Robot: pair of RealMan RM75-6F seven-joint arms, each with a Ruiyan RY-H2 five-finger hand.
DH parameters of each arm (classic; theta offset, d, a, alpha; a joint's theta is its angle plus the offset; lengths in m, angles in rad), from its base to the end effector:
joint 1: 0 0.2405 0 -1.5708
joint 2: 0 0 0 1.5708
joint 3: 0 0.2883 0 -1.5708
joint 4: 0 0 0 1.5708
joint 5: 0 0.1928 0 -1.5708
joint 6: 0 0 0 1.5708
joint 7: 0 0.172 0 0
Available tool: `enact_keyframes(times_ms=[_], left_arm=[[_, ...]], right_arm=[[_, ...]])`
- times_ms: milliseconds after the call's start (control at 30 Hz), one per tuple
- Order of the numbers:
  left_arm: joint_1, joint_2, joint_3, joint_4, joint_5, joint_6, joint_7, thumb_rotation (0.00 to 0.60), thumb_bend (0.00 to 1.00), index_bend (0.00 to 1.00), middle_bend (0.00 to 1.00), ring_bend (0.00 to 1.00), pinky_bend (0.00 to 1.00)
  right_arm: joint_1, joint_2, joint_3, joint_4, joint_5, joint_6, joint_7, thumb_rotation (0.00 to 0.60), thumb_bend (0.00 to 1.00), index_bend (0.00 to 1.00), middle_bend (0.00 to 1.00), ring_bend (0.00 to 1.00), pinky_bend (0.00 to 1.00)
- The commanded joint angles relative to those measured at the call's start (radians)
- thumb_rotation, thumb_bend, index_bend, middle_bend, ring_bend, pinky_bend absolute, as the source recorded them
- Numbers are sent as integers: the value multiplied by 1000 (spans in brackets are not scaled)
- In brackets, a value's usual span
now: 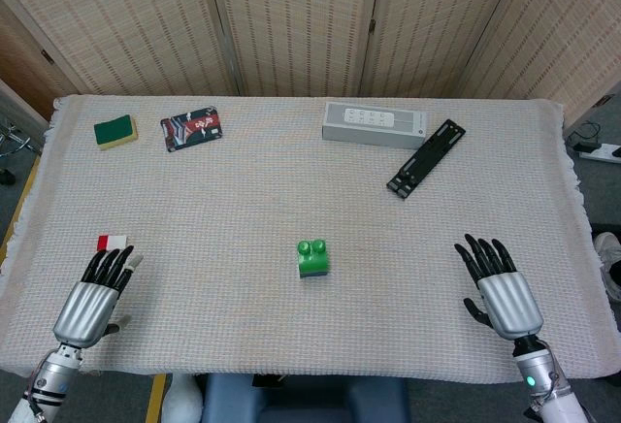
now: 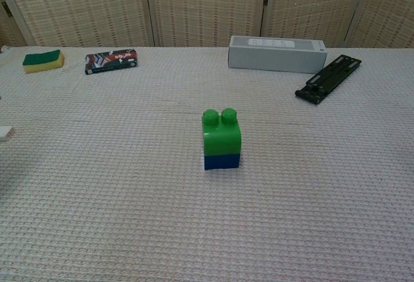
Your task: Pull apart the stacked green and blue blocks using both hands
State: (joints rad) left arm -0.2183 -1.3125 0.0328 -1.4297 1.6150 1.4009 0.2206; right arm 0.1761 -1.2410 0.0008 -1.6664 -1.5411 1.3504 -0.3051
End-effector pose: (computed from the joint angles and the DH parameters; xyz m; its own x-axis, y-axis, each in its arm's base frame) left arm -0.3159 0.2360 0.1016 0.6070 0.0551 0.7928 0.7743 -0.2655 -0.5744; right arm -0.2965 -0.2233 0.1110 0.5323 -0.1253 0.8373 -0.8414 -0.1875 0.5068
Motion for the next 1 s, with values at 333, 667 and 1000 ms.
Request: enact_keyframes(times_ms=[333, 667, 1000], left_arm=[[-25, -5, 2, 6, -8, -54, -22, 600, 179, 0, 0, 0, 0], [-41, -9, -12, 34, -26, -73, -56, 600, 181, 0, 0, 0, 0], [-51, -7, -14, 45, -36, -89, -82, 600, 183, 0, 0, 0, 0]], right_arm=[[54, 3, 17, -7, 13, -78, -9, 600, 349, 0, 0, 0, 0], [262, 33, 93, -161, 42, -334, -35, 600, 348, 0, 0, 0, 0], [469, -51, 209, -239, 387, -495, -257, 600, 349, 0, 28, 95, 104]])
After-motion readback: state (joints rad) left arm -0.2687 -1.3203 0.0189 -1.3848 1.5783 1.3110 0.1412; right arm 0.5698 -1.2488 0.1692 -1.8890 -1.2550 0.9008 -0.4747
